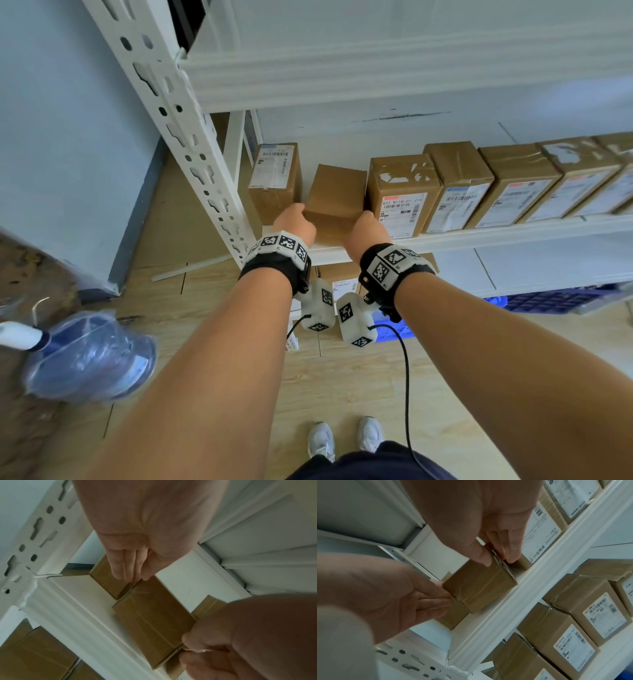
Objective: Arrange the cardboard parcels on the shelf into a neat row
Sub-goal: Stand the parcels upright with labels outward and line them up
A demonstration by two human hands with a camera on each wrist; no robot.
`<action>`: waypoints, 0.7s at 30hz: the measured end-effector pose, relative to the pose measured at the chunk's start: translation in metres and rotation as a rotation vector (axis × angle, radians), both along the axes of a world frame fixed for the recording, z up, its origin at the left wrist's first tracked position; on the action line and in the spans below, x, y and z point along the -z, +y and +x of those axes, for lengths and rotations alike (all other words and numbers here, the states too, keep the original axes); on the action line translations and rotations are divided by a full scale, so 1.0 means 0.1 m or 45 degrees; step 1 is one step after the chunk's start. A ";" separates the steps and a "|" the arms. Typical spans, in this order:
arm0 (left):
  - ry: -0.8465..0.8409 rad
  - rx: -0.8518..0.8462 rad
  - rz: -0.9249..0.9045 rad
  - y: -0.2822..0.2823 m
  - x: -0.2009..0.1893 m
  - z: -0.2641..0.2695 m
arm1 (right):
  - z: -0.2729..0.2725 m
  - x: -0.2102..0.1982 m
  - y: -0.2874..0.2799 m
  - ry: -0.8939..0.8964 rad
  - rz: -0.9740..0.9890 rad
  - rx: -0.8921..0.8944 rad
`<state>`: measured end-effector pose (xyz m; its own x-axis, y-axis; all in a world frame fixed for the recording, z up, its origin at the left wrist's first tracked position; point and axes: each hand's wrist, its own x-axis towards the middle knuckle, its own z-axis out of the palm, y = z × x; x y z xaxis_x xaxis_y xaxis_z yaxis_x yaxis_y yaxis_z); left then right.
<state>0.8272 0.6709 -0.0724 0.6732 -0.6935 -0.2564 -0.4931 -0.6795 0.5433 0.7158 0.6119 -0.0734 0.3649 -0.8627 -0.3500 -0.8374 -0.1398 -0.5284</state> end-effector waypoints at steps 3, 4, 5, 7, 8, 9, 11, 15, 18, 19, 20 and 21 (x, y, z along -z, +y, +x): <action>-0.029 -0.067 -0.229 0.03 -0.07 0.05 | 0.00 -0.09 -0.04 -0.129 -0.067 0.054; -0.055 -0.079 -0.298 0.04 -0.12 0.07 | 0.00 -0.13 -0.06 -0.170 -0.085 0.064; -0.060 -0.092 -0.360 0.04 -0.16 0.08 | 0.01 -0.18 -0.08 -0.202 -0.098 0.065; 0.008 -0.137 -0.470 0.03 -0.26 0.09 | 0.02 -0.27 -0.11 -0.250 -0.110 0.043; 0.057 -0.163 -0.511 0.03 -0.30 0.11 | 0.03 -0.32 -0.12 -0.278 -0.114 0.027; 0.101 -0.188 -0.548 0.02 -0.34 0.12 | 0.04 -0.36 -0.13 -0.312 -0.124 0.008; 0.151 -0.219 -0.595 0.00 -0.38 0.13 | 0.05 -0.43 -0.14 -0.363 -0.160 -0.037; 0.159 -0.280 -0.568 -0.05 -0.35 0.18 | 0.05 -0.51 -0.17 -0.373 -0.219 -0.114; 0.149 -0.209 -0.464 -0.07 -0.32 0.19 | 0.03 -0.55 -0.23 -0.326 -0.231 -0.146; 0.127 -0.158 -0.424 -0.08 -0.31 0.19 | 0.03 -0.57 -0.25 -0.308 -0.225 -0.155; 0.104 -0.118 -0.385 -0.08 -0.30 0.18 | 0.02 -0.58 -0.27 -0.298 -0.221 -0.164; 0.090 -0.096 -0.357 -0.09 -0.29 0.16 | 0.01 -0.59 -0.29 -0.293 -0.219 -0.175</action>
<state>0.8436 0.6623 -0.0430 0.7129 -0.6925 -0.1103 -0.4010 -0.5316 0.7460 0.7172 0.5833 -0.0147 0.5347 -0.8394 -0.0976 -0.6657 -0.3472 -0.6606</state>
